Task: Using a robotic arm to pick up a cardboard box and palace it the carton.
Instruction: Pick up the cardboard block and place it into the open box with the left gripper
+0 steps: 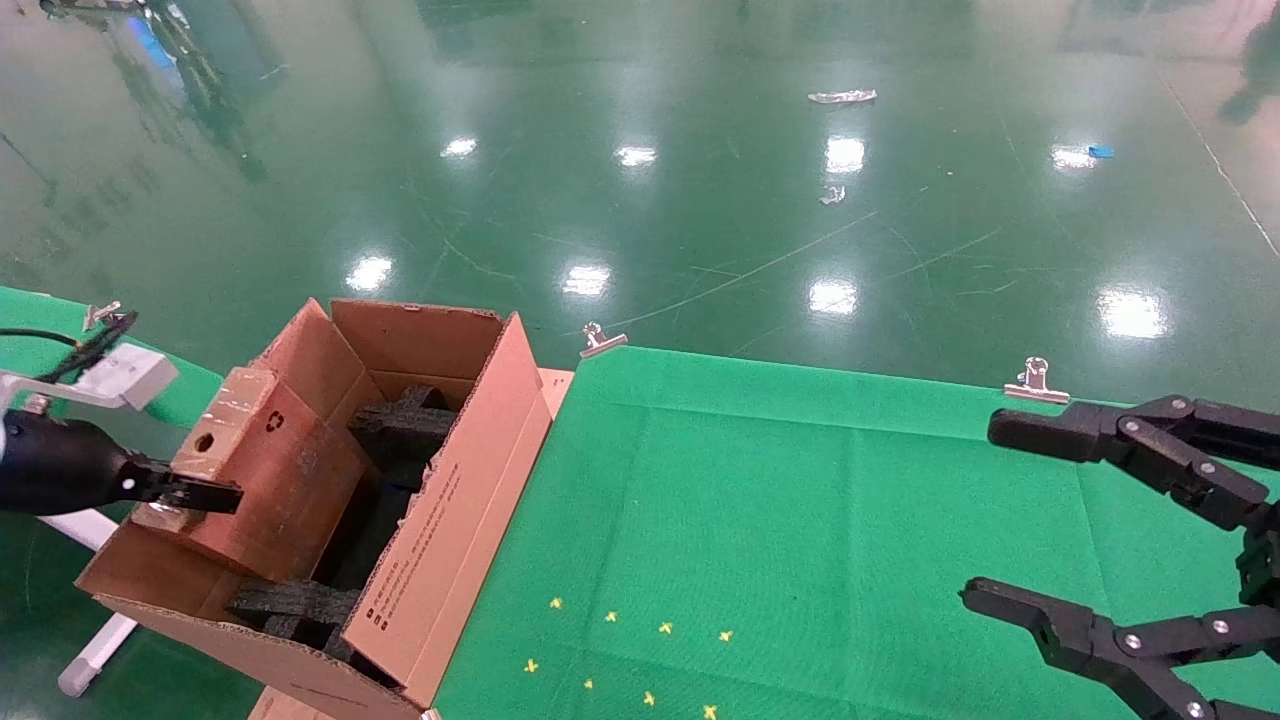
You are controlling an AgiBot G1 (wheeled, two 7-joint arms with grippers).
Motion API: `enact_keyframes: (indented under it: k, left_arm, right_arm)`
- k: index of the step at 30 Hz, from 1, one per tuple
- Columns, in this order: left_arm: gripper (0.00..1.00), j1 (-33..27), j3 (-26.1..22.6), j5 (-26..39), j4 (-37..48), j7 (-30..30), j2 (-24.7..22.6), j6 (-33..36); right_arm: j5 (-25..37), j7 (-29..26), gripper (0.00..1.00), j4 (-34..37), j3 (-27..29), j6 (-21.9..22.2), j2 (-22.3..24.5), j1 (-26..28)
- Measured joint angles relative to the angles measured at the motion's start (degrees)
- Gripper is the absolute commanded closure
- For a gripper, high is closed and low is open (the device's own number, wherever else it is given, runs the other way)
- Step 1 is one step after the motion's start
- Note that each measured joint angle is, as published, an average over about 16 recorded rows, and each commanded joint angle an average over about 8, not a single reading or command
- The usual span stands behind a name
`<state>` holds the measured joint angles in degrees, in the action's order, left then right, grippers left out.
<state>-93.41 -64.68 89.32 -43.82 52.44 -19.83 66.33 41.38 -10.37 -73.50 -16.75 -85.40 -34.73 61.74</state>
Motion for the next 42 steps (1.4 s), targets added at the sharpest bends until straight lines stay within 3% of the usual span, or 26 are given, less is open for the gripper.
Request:
enact_keyframes:
  k: [16,17,24,25,42]
  left_arm:
    - [1.00,4.9,-1.7,-0.7,17.5,-8.1,-11.8,-3.0]
    - [0.94,5.1,-1.7,-0.8,18.8,-8.8,-12.6,-3.0]
    - [0.07,5.1,-1.4,-1.8,26.4,-13.4,-16.6,-2.9]
    - [0.00,5.0,-1.4,-1.9,27.2,-14.0,-17.0,-2.8]
    - [0.00,0.2,-0.5,-2.6,34.9,-20.4,-19.1,-1.6]
  right_arm:
    - [0.0,0.0,0.00,0.0,-0.1,0.0,0.0,0.0]
    - [0.0,0.0,0.00,0.0,-0.1,0.0,0.0,0.0]
    - [-0.1,0.0,0.00,0.0,-0.1,0.0,0.0,0.0]
    - [-0.1,0.0,0.00,0.0,-0.1,0.0,0.0,0.0]
    - [-0.1,0.1,0.00,0.0,-0.1,0.1,0.1,0.0]
